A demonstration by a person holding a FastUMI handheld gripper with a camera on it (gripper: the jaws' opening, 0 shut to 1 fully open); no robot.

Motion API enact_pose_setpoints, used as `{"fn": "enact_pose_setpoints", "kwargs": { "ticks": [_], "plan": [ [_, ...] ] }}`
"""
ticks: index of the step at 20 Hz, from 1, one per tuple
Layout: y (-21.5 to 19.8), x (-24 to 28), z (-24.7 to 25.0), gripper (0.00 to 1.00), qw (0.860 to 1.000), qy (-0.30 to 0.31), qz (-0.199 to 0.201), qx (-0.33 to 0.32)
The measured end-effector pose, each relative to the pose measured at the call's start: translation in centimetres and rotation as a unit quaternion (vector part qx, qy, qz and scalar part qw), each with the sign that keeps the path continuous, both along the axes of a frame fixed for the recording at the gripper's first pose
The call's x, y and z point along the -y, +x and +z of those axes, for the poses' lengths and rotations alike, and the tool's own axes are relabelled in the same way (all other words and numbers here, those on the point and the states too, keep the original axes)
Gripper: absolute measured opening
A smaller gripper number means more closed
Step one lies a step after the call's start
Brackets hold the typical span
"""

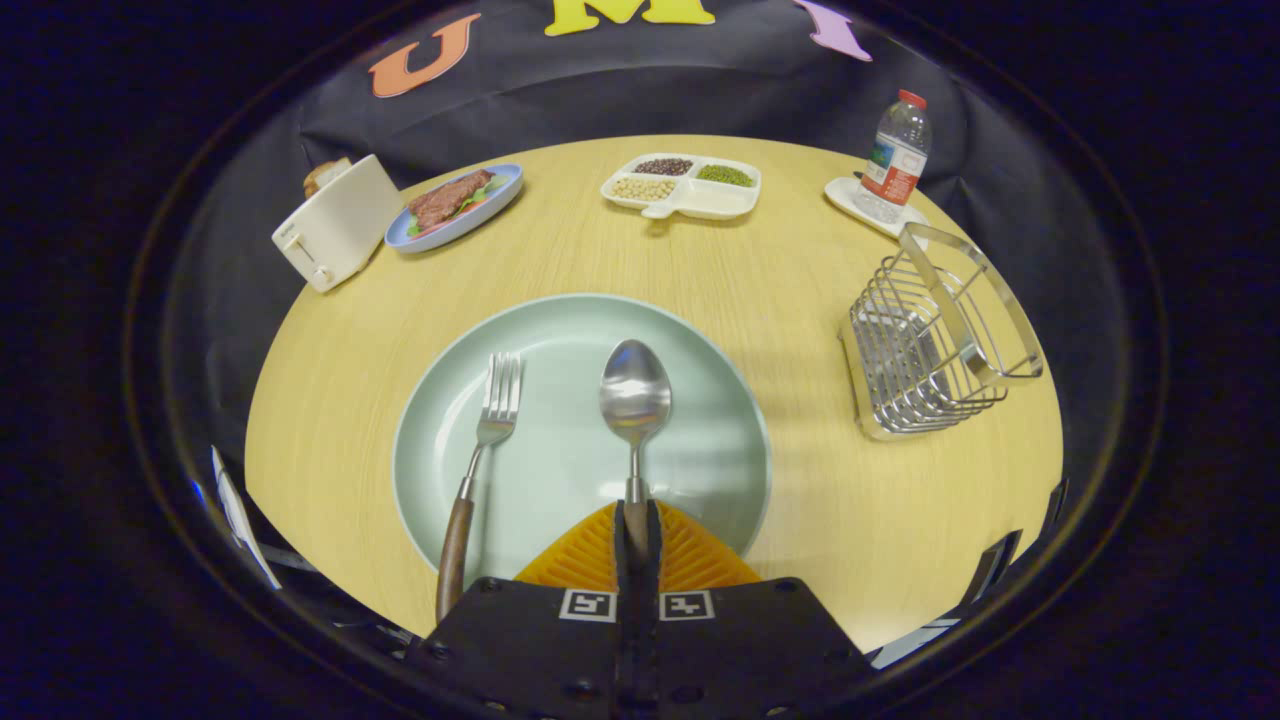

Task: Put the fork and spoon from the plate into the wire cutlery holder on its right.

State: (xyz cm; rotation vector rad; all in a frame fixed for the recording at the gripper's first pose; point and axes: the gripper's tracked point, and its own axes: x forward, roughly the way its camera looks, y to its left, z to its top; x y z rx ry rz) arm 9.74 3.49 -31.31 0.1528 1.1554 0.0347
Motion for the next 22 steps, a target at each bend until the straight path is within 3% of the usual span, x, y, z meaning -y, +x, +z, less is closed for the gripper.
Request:
{"fn": "enact_pose_setpoints", "kwargs": {
  "ticks": [10,15,22],
  "plan": [
    [-1.0,2.6,6.7,0.01,0.997,0.023,0.009,0.069],
    [-1.2,8.2,10.2,0.01,0.994,0.019,-0.024,0.104],
    [-0.8,15.3,10.6,0.01,0.992,0.018,-0.067,0.105]
  ]
}}
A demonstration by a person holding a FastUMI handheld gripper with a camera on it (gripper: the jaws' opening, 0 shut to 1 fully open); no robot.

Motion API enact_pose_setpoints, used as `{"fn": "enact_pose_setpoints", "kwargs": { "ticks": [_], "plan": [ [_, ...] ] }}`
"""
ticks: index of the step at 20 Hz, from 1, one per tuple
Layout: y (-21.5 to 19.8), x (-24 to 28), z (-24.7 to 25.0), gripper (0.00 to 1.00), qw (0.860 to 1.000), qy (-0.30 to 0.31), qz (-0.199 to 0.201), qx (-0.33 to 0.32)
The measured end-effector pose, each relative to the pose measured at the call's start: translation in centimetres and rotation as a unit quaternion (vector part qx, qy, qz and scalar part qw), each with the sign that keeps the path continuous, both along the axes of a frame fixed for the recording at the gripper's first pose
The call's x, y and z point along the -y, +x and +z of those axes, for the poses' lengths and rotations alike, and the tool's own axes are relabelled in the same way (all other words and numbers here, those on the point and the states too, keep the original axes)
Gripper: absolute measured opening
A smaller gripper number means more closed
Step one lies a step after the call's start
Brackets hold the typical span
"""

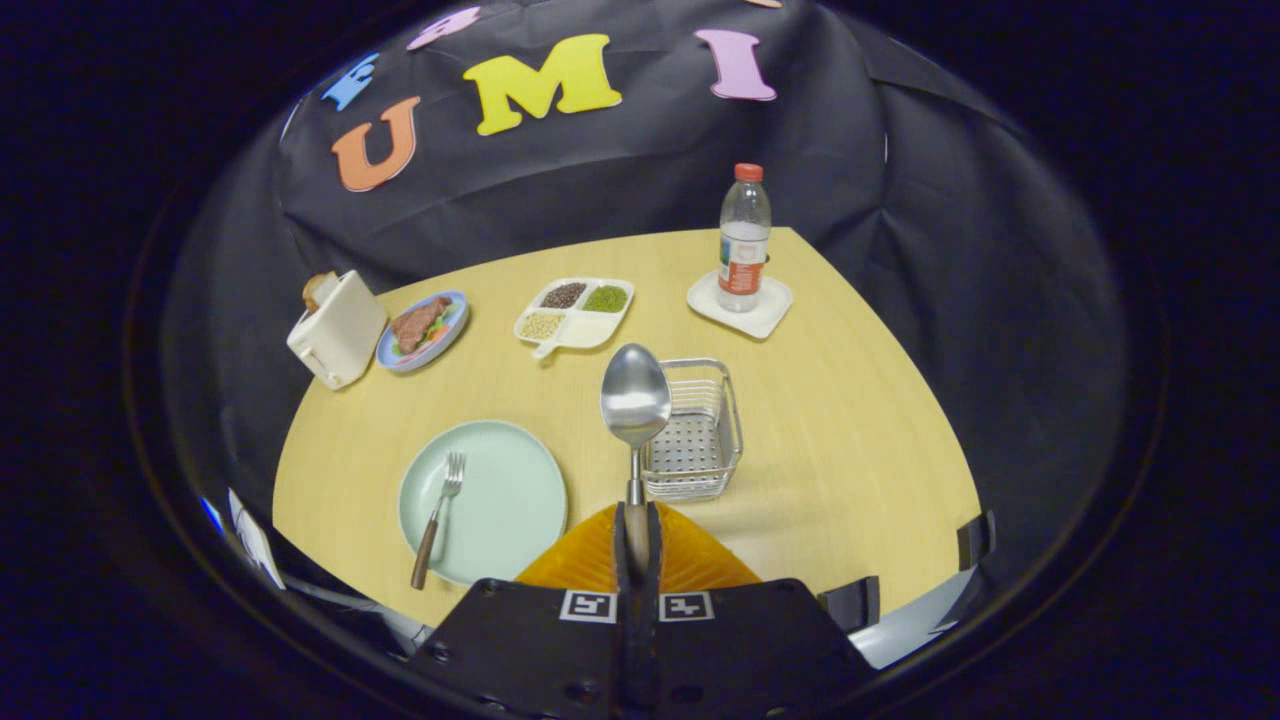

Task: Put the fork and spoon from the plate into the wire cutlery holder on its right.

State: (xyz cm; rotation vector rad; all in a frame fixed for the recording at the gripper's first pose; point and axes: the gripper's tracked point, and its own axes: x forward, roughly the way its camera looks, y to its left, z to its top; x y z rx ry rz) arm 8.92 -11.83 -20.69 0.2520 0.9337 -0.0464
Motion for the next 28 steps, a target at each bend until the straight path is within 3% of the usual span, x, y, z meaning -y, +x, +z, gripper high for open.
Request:
{"fn": "enact_pose_setpoints", "kwargs": {
  "ticks": [8,14,16,23,28],
  "plan": [
    [1.9,1.9,-1.0,0.01,0.999,0.033,0.002,-0.026],
    [3.0,2.2,0.2,0.12,0.999,0.051,-0.002,0.010],
    [3.2,2.2,0.6,0.68,0.998,0.055,-0.005,0.028],
    [2.7,1.0,3.3,0.95,0.996,0.021,-0.019,0.080],
    [1.7,-4.3,4.9,0.97,0.994,0.015,-0.002,0.104]
  ]
}}
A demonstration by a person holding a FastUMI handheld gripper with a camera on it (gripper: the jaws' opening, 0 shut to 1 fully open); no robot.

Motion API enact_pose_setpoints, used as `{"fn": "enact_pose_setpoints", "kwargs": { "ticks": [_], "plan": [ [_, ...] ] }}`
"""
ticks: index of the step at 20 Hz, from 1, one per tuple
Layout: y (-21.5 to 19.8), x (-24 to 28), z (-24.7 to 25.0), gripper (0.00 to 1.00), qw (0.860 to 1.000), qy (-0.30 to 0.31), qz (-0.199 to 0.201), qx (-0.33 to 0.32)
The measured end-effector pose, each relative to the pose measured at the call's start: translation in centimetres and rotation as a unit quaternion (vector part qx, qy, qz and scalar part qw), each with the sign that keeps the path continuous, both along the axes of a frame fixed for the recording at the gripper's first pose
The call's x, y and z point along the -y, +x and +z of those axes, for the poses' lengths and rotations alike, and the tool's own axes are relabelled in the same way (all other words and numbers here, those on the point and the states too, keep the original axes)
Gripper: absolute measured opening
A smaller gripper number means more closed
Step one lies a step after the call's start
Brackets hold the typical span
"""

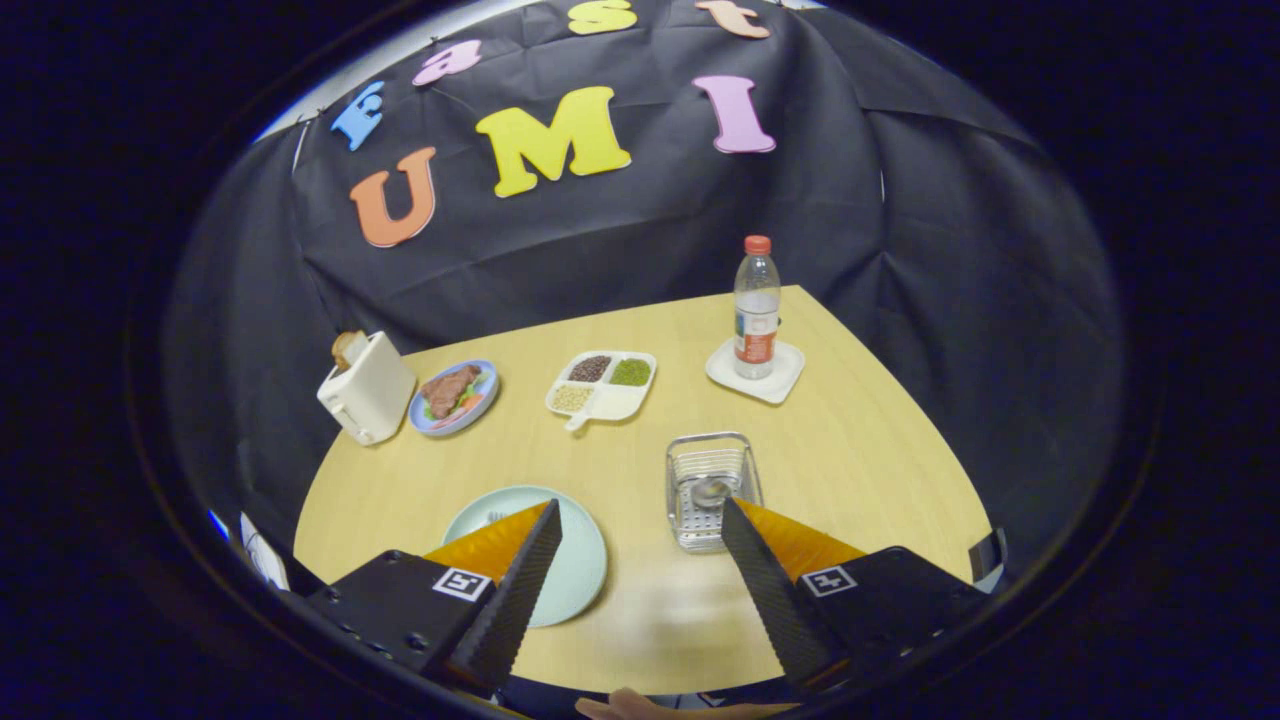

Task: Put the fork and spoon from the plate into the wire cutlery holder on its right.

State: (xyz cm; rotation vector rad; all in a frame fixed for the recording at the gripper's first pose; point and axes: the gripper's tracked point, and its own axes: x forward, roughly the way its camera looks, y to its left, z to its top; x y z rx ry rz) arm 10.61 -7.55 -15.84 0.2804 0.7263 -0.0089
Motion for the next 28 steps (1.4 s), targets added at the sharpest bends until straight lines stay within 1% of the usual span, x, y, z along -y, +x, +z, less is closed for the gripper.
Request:
{"fn": "enact_pose_setpoints", "kwargs": {
  "ticks": [2,7,11,18,23,25,26,28],
  "plan": [
    [-0.3,-2.8,-0.6,0.96,1.000,0.000,0.009,-0.012],
    [-0.5,-10.3,-2.8,0.96,0.998,-0.005,0.053,-0.037],
    [-0.9,-14.4,-5.2,0.97,0.995,0.000,0.071,-0.067],
    [-1.2,-17.9,-9.2,0.96,0.990,0.011,0.084,-0.111],
    [-1.0,-18.8,-12.2,0.95,0.986,0.020,0.079,-0.147],
    [-0.8,-19.1,-13.0,0.86,0.985,0.021,0.077,-0.152],
    [-1.0,-19.2,-13.4,0.84,0.984,0.017,0.081,-0.159],
    [-1.1,-19.8,-14.3,0.84,0.980,0.023,0.089,-0.176]
  ]
}}
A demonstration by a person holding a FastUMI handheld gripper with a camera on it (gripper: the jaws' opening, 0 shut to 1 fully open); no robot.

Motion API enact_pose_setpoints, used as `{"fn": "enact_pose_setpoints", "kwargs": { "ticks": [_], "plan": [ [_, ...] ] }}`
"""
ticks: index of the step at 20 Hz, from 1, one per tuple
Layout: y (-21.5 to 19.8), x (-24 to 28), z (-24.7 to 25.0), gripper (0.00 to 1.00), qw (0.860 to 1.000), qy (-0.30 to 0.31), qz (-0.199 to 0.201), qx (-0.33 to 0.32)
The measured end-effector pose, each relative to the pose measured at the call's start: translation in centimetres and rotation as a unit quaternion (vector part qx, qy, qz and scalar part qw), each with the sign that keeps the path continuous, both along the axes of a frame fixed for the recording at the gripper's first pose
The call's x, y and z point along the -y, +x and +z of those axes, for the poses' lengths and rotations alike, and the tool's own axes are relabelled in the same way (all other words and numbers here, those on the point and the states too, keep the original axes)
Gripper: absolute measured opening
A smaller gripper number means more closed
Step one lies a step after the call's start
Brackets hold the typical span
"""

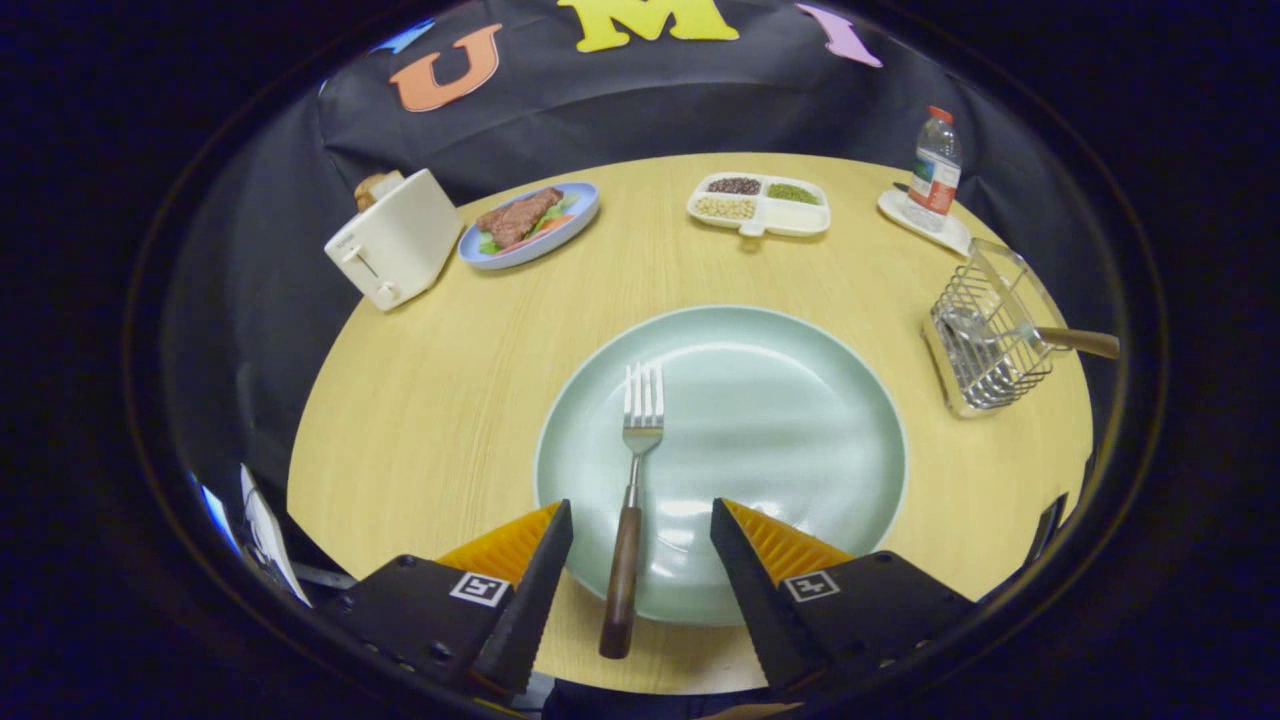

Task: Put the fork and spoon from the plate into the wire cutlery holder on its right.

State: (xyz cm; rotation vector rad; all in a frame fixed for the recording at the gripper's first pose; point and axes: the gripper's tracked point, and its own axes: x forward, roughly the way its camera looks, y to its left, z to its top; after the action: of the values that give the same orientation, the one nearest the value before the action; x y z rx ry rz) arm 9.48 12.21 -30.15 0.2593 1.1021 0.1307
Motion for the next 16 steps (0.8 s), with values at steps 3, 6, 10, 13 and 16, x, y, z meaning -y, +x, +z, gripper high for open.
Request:
{"fn": "enact_pose_setpoints", "kwargs": {
  "ticks": [3,6,10,13,16],
  "plan": [
    [-0.1,-0.1,-0.7,0.52,1.000,-0.006,0.001,-0.012],
    [-0.2,0.2,-1.0,0.26,1.000,-0.016,0.000,-0.016],
    [-0.4,0.6,-0.8,0.07,1.000,-0.022,-0.002,-0.021],
    [-0.7,1.4,-0.8,0.03,0.999,-0.035,-0.005,-0.023],
    [-0.9,2.2,0.3,0.03,0.999,-0.040,-0.004,-0.011]
  ]
}}
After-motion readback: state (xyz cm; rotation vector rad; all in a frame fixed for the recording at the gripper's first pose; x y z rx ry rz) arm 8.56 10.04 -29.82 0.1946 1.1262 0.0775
